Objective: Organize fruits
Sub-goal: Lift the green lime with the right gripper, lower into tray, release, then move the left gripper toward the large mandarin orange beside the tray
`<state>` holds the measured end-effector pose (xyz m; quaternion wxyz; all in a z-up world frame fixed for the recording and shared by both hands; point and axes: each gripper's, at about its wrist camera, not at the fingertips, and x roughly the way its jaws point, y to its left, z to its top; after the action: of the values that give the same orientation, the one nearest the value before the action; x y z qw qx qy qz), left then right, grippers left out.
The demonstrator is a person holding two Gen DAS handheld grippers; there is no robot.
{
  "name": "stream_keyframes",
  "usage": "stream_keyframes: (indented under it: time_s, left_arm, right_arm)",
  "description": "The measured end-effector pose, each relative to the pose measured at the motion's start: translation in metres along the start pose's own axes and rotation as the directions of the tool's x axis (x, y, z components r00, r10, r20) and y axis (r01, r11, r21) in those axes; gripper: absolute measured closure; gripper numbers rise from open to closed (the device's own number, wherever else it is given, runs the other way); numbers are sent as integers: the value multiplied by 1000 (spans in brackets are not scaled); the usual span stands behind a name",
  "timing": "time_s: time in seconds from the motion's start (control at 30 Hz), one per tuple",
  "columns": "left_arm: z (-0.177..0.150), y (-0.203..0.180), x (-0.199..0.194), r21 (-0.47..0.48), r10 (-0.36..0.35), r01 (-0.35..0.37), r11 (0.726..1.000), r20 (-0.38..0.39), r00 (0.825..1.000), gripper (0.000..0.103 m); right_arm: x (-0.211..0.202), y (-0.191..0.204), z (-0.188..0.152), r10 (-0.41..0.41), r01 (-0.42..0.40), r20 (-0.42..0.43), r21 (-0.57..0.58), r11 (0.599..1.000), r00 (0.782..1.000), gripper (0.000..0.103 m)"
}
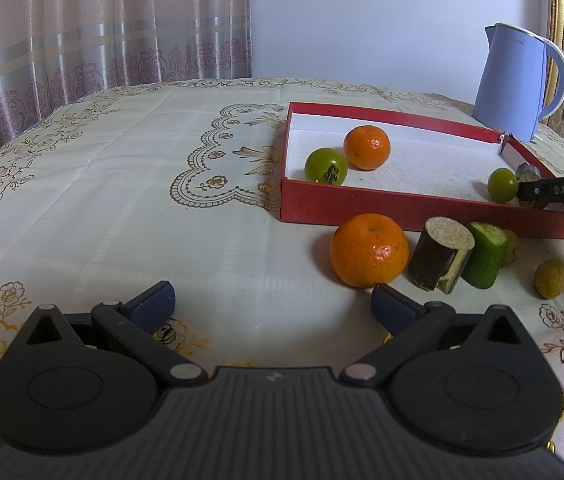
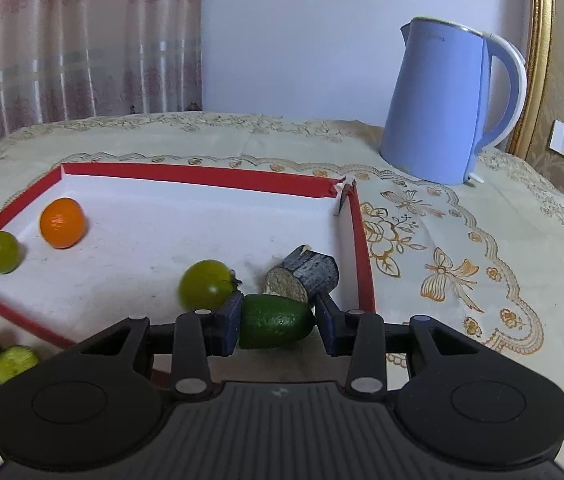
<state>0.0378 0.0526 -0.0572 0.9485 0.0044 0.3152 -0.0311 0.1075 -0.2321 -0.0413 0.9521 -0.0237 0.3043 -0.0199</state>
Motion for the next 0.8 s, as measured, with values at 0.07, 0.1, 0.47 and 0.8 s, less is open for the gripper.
stream_keyframes:
  time_s: [0.07,0.1,0.47,0.8]
  left_arm:
    - [0,1,0,0,0,0,1000,0,1000,0]
    - [0,0,0,0,0,0,1000,0,1000,0]
    - [0,0,0,0,0,0,1000,0,1000,0]
    - [0,0,0,0,0,0,1000,0,1000,0]
  right_arm:
    - [3,0,0,-3,3,2,5,1000,1000,64]
    - [4,-1,0,-5,5,-3,7,1000,1000,63]
    - [-54,-7,-16,18,-22,132,26,999,991,12]
    - [-79,-11,-56,73,-73,71,8,997,995,12]
